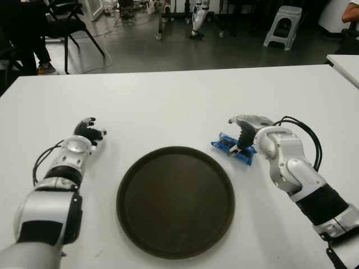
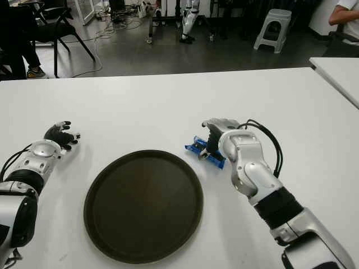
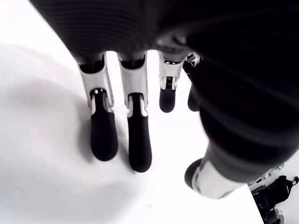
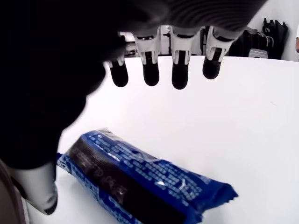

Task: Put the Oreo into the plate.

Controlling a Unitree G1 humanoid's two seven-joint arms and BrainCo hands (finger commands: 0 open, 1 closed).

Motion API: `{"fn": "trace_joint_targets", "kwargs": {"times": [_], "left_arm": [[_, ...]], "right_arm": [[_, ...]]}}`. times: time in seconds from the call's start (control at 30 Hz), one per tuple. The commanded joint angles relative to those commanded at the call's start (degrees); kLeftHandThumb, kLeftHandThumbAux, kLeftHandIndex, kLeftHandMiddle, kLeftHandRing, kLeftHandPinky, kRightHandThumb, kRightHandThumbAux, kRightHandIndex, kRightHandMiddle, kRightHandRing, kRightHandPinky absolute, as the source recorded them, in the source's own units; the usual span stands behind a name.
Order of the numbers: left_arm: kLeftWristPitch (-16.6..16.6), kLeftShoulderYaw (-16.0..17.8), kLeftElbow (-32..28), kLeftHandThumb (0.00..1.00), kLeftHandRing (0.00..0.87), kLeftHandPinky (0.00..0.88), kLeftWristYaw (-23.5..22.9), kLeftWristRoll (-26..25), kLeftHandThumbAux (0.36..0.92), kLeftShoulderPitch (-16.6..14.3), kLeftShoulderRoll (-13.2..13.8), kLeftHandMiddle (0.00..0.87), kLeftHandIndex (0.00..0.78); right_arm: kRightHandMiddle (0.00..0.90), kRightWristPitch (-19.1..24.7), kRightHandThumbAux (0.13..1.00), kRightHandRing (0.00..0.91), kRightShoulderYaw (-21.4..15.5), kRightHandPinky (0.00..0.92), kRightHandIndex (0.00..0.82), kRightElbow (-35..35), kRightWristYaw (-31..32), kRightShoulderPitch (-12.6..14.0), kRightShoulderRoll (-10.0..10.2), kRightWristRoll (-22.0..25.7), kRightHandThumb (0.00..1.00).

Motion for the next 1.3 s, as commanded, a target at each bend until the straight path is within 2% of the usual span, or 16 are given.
{"fn": "trace_joint_targets", "kwargs": {"times": [0.47, 0.77, 1.0, 1.3], "left_arm": [[0.4, -0.1, 0.0, 0.149, 0.125, 0.128, -0.1, 0.2, 0.821, -0.2, 0.1, 0.097, 0.075], [0.1, -0.1, 0.1, 0.183, 0.146, 0.172, 0.0, 0.2, 0.829, -0.2, 0.2, 0.101, 0.067], [0.8, -0.6, 0.1, 0.159, 0.104, 0.102, 0.0, 0.7, 0.817, -0.2, 0.3, 0.074, 0.042], [0.7, -0.9, 0.0, 0.14, 0.097, 0.089, 0.0, 0.9, 0.816, -0.2, 0.4, 0.081, 0.046]], "right_arm": [[0.116, 0.7, 0.684, 0.097, -0.2, 0.001, 0.068, -3.5, 3.2, 1.9, -0.9, -1.1, 0.0], [0.114, 0.9, 0.698, 0.111, -0.2, 0.029, 0.052, -4.1, 4.5, 2.9, -1.4, -2.8, 0.0], [0.112, 1.5, 0.723, 0.107, -0.2, 0.024, 0.056, -3.0, 4.6, 2.7, -0.9, -3.9, 0.0], [0.107, 0.6, 0.748, 0.099, -0.7, 0.013, 0.068, -1.9, 3.6, 2.6, -0.8, -3.7, 0.0]]}}
